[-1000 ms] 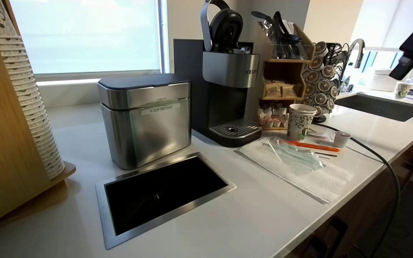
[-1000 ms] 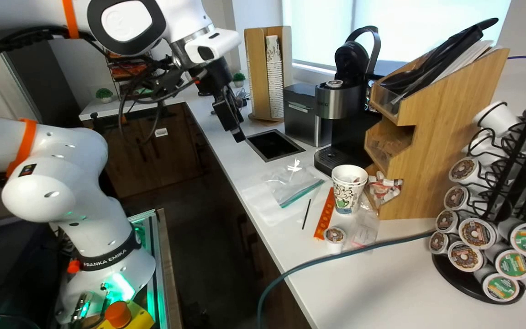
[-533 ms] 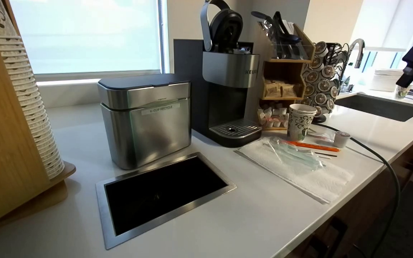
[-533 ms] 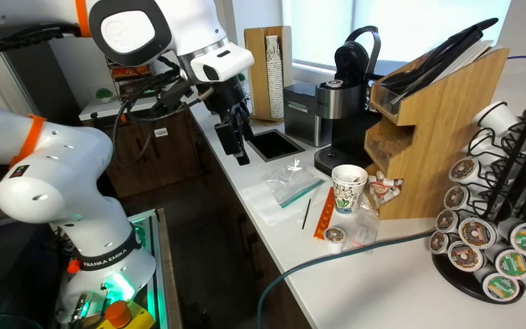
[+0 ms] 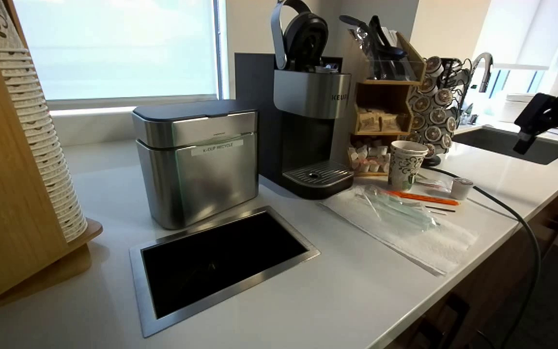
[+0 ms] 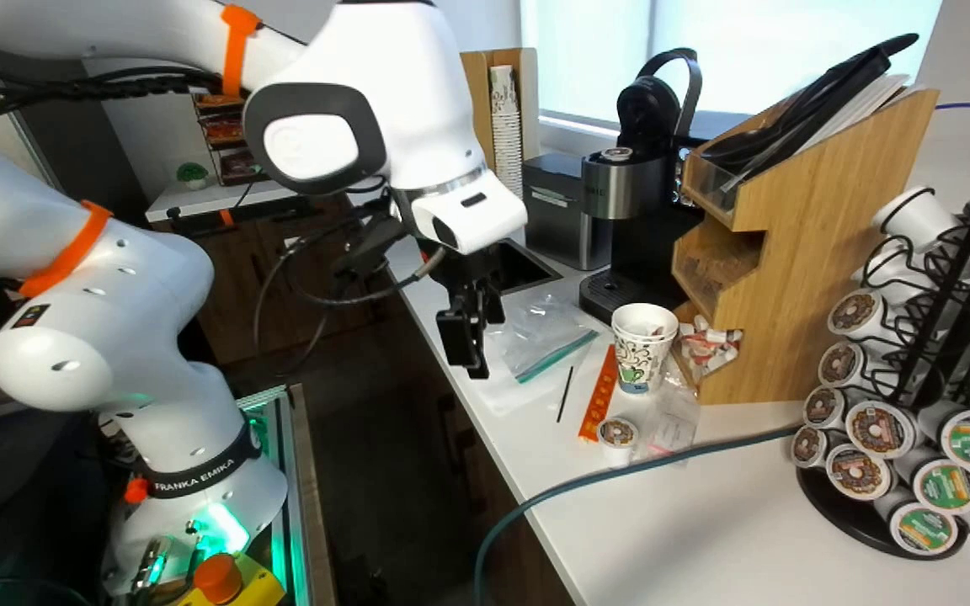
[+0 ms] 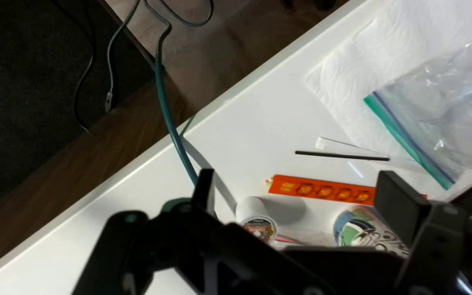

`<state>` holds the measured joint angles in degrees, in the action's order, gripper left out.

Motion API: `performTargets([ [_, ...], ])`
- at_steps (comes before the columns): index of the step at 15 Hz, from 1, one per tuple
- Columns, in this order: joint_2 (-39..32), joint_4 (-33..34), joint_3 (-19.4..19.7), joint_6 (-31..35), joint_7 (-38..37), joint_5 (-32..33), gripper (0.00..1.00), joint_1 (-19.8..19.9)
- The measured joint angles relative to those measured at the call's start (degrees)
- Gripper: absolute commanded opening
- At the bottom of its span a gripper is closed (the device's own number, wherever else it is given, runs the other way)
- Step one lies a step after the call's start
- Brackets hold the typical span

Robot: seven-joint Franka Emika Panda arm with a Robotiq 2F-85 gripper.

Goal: Pick up the coffee pod from the counter and place it on the stand.

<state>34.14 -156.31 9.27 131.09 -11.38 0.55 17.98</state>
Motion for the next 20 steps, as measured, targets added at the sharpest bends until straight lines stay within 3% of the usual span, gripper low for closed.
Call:
performTargets([
  [5,-12.92,6.48,0.62,2.61,-2.87,1.28,1.00,1.81],
  [8,-14.69,7.46,0.54,4.54,-3.61,1.28,1.00,1.86],
  [13,-21.78,8.80,1.00,14.17,-3.82,0.35,1.00,1.36],
  [20,-26.91,11.77,1.39,16.67,-4.43,1.17,1.00,1.12],
])
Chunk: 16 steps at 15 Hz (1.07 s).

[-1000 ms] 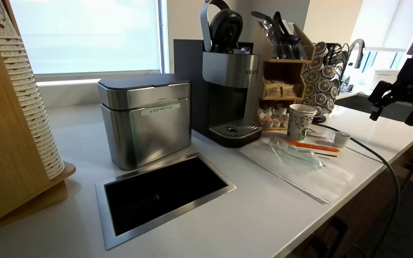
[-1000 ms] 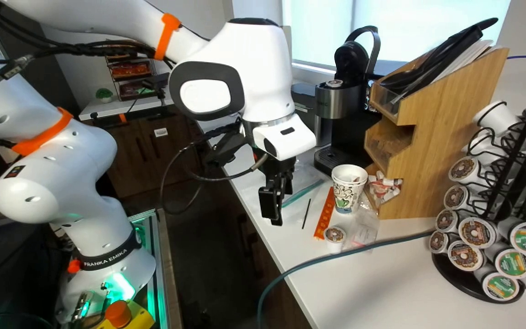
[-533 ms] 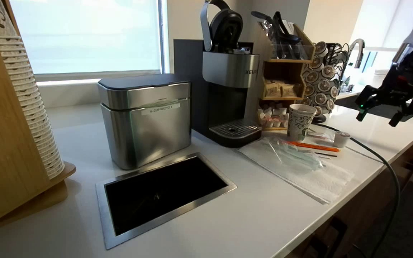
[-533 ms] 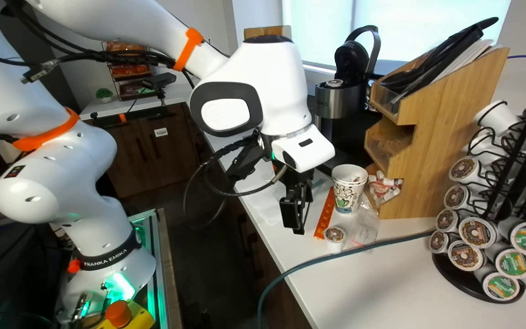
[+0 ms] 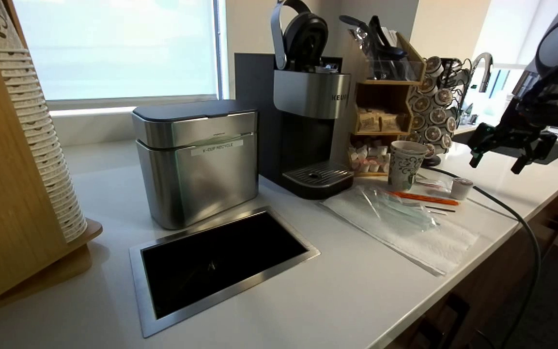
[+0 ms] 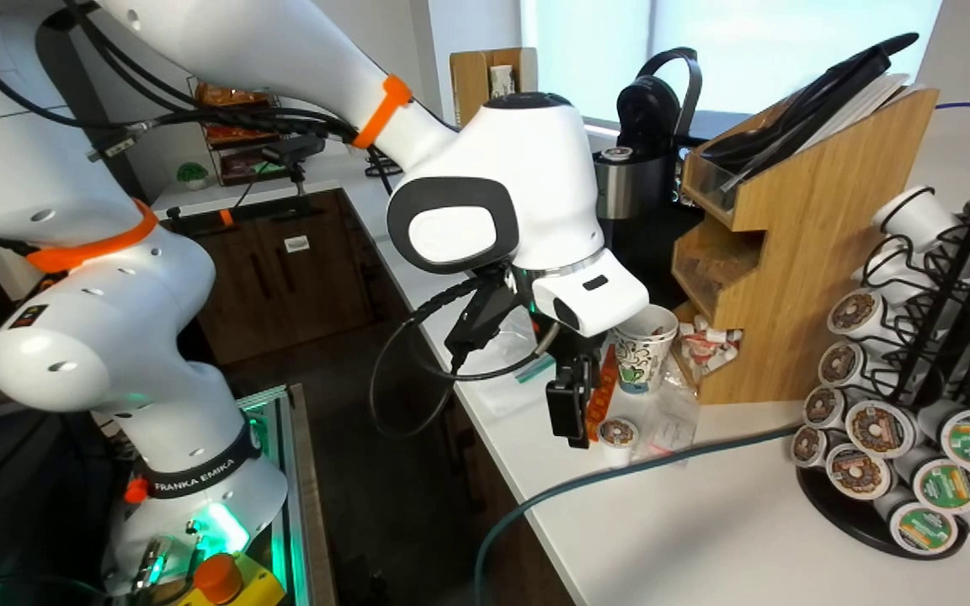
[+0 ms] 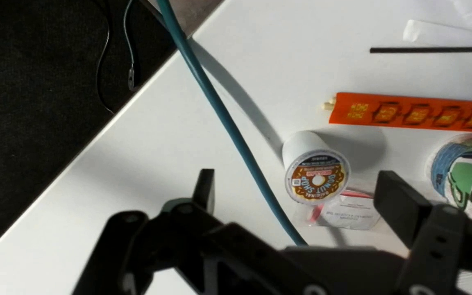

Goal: Pick up the coffee pod from the counter and place it on the stand.

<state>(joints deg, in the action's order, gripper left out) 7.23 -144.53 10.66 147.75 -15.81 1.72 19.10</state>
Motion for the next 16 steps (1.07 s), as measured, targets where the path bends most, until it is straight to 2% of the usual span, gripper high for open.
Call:
performTargets([
  [16,-12.57,5.06,0.49,8.44,3.11,-7.32,1.00,-3.23],
])
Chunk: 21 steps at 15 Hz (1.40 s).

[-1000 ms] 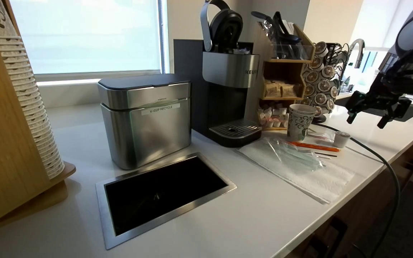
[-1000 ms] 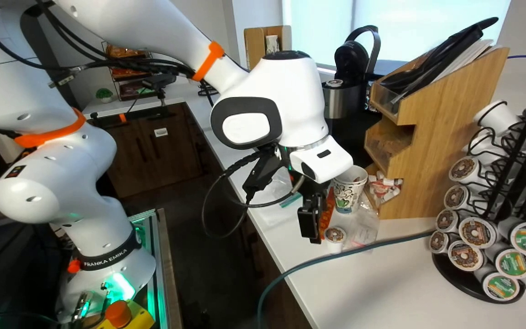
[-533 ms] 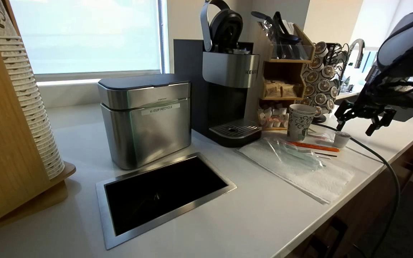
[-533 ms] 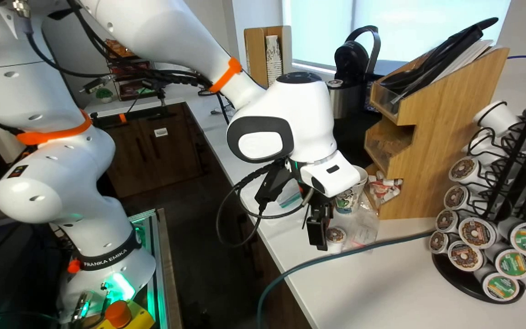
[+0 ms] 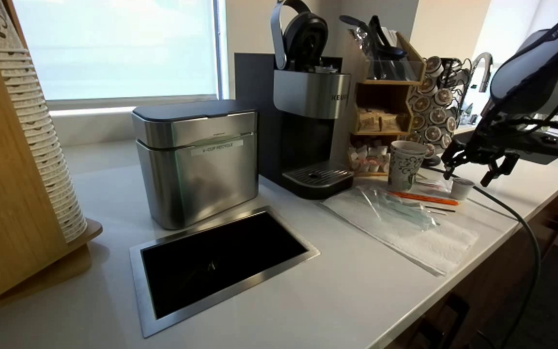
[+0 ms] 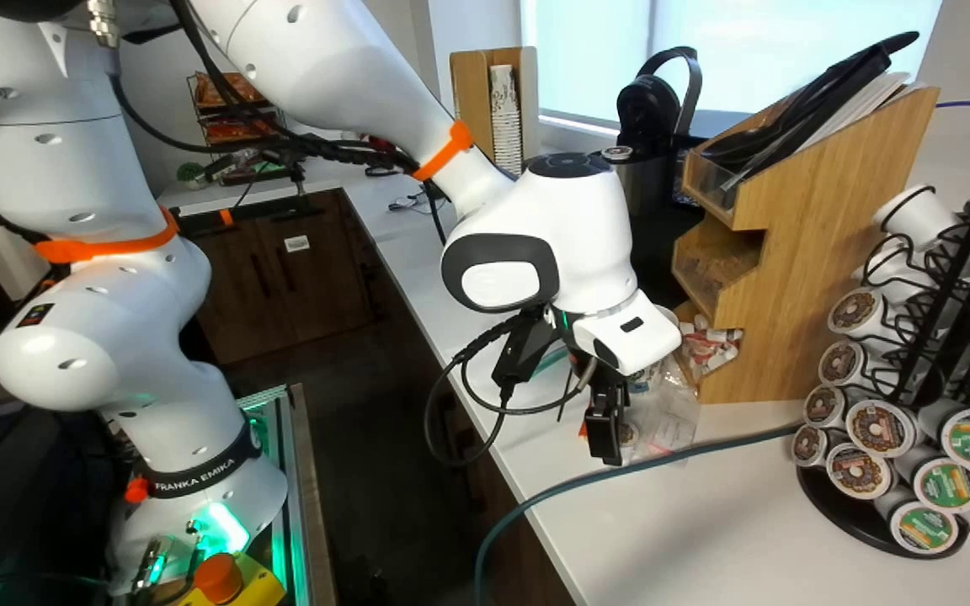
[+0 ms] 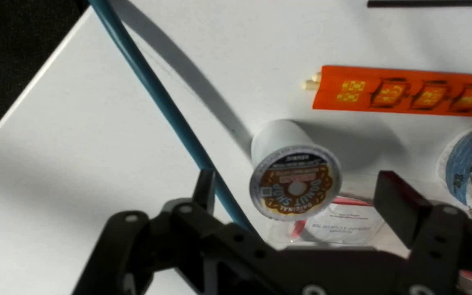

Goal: Pick up the coffee pod from the counter and place it on the stand.

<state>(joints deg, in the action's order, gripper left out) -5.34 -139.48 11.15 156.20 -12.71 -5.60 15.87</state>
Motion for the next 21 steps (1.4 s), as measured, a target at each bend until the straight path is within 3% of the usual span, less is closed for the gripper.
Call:
performTargets([
  [11,-1.28,1.32,-0.03,0.00,1.77,-0.98,0.73,-0.98],
  [19,-1.27,1.31,0.29,0.00,1.77,-0.06,0.77,-1.71],
  [21,-1.27,1.30,0.52,0.00,1.77,0.43,0.70,-1.72],
])
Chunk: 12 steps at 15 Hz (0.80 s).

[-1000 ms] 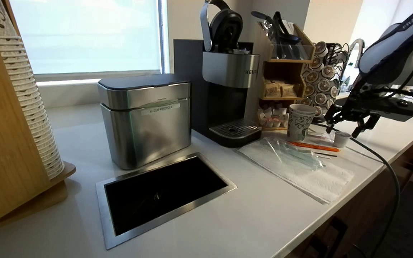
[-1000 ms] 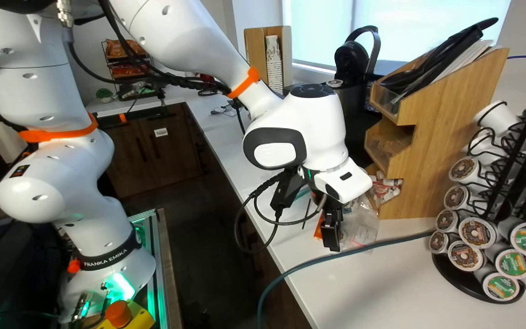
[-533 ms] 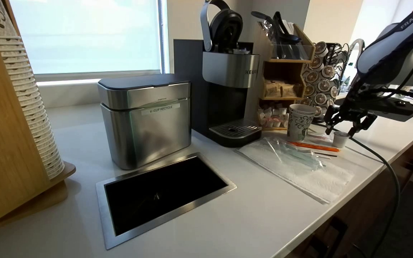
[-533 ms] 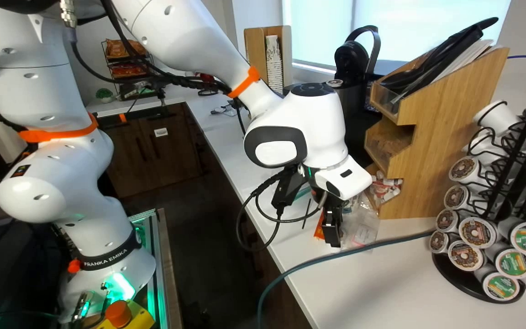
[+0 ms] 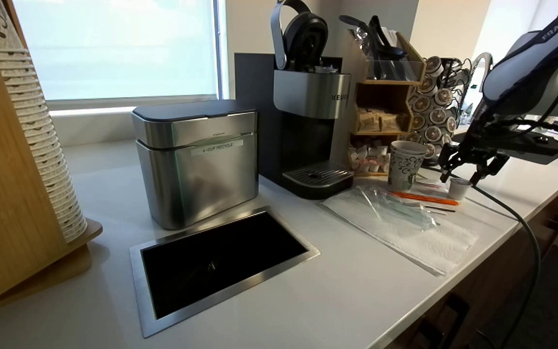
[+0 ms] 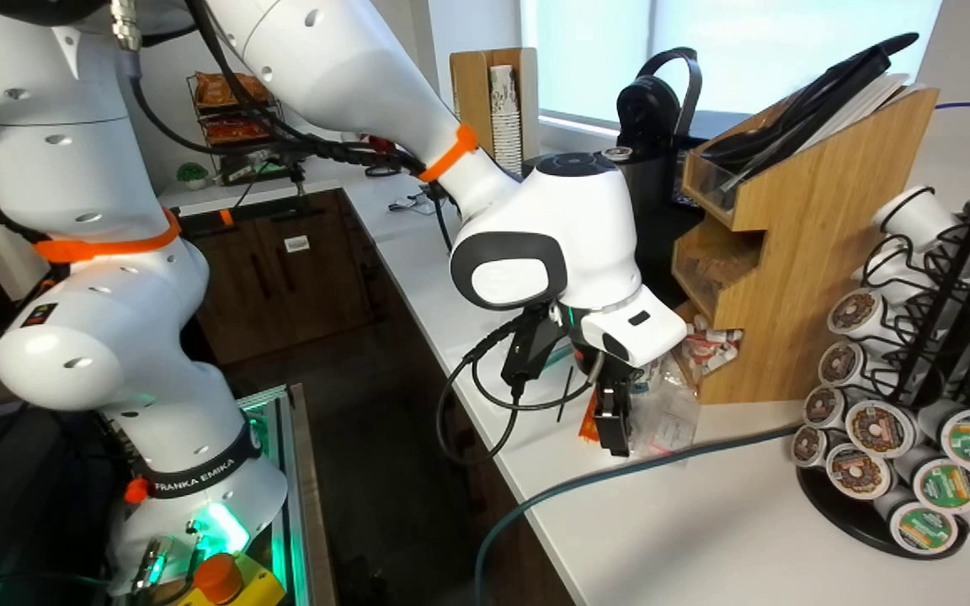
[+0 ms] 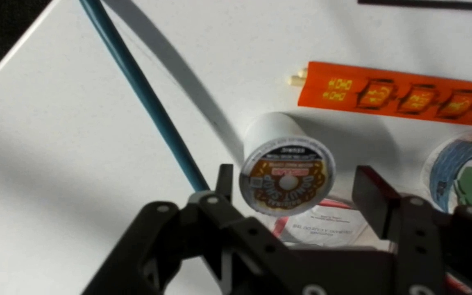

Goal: Pick up the coffee pod from the counter and place it on the stand.

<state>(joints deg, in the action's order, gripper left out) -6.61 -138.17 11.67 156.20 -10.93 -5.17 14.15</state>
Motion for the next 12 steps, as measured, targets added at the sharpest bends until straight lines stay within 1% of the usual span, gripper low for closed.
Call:
performTargets([
  [2,0.02,0.00,0.25,0.00,0.00,0.56,0.67,-0.01],
  [3,0.05,0.00,0.35,0.00,0.00,0.83,0.61,-0.01],
  [4,0.09,-0.01,0.44,0.00,0.00,1.04,0.59,-0.02],
  [5,0.13,-0.01,0.49,0.00,0.00,1.27,0.51,-0.02],
  [7,0.16,-0.01,0.53,0.00,0.00,1.63,0.52,-0.02],
  [8,0.17,-0.01,0.54,0.00,0.00,1.80,0.53,-0.03],
  [9,0.26,-0.01,0.54,0.00,0.00,1.92,0.57,-0.06],
  [10,0.32,-0.03,0.54,0.00,0.00,2.03,0.66,-0.09],
  [11,0.36,-0.05,0.55,0.00,0.00,2.15,0.73,-0.17],
  [12,0.39,-0.07,0.56,0.00,0.00,2.32,0.75,-0.24],
])
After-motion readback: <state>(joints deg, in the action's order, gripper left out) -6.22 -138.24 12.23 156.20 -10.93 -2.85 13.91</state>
